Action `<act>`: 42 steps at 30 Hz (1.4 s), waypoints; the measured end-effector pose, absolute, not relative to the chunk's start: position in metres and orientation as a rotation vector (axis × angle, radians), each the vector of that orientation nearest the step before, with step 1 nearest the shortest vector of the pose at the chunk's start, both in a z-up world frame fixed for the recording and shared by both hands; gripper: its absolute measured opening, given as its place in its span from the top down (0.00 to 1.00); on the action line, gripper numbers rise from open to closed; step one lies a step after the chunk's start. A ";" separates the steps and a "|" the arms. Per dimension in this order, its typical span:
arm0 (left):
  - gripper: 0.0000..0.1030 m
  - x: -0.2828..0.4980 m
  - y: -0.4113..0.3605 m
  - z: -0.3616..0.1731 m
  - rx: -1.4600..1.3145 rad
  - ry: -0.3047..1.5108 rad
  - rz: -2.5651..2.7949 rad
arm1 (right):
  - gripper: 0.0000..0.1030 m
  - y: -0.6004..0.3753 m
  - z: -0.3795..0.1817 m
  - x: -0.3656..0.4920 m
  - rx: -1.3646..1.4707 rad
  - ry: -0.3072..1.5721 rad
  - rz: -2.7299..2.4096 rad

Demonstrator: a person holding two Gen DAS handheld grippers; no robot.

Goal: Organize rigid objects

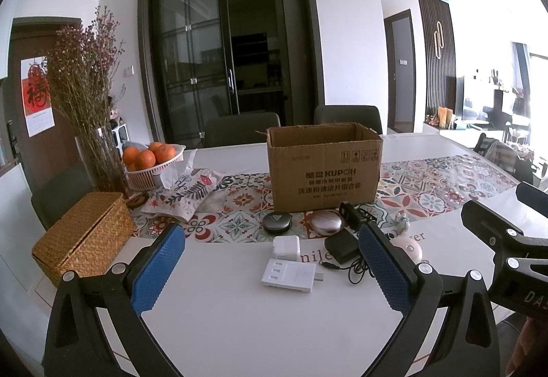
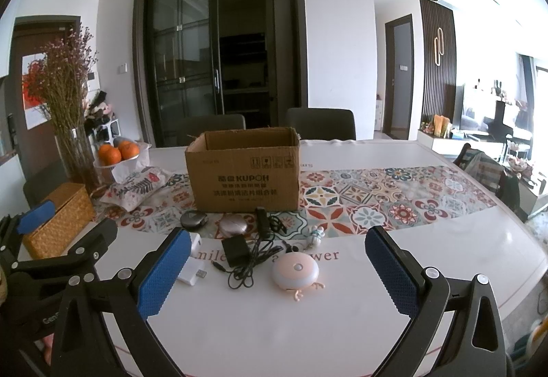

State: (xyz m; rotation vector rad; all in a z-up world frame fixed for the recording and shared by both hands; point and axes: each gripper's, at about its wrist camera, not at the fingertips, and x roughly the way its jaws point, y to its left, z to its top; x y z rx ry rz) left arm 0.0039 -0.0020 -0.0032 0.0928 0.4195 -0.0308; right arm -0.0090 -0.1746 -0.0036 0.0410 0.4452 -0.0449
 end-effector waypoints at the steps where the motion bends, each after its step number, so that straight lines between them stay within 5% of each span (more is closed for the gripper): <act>1: 0.00 0.004 -0.002 -0.003 0.093 0.420 -0.031 | 0.00 -0.175 -0.003 -0.009 0.041 0.446 -0.044; 25: 0.00 0.002 0.001 -0.004 0.095 0.408 -0.016 | 0.00 -0.173 -0.004 -0.009 0.039 0.446 -0.044; 42: 0.00 0.040 -0.003 -0.056 0.113 0.600 -0.059 | 0.00 -0.178 -0.050 0.026 0.047 0.608 -0.053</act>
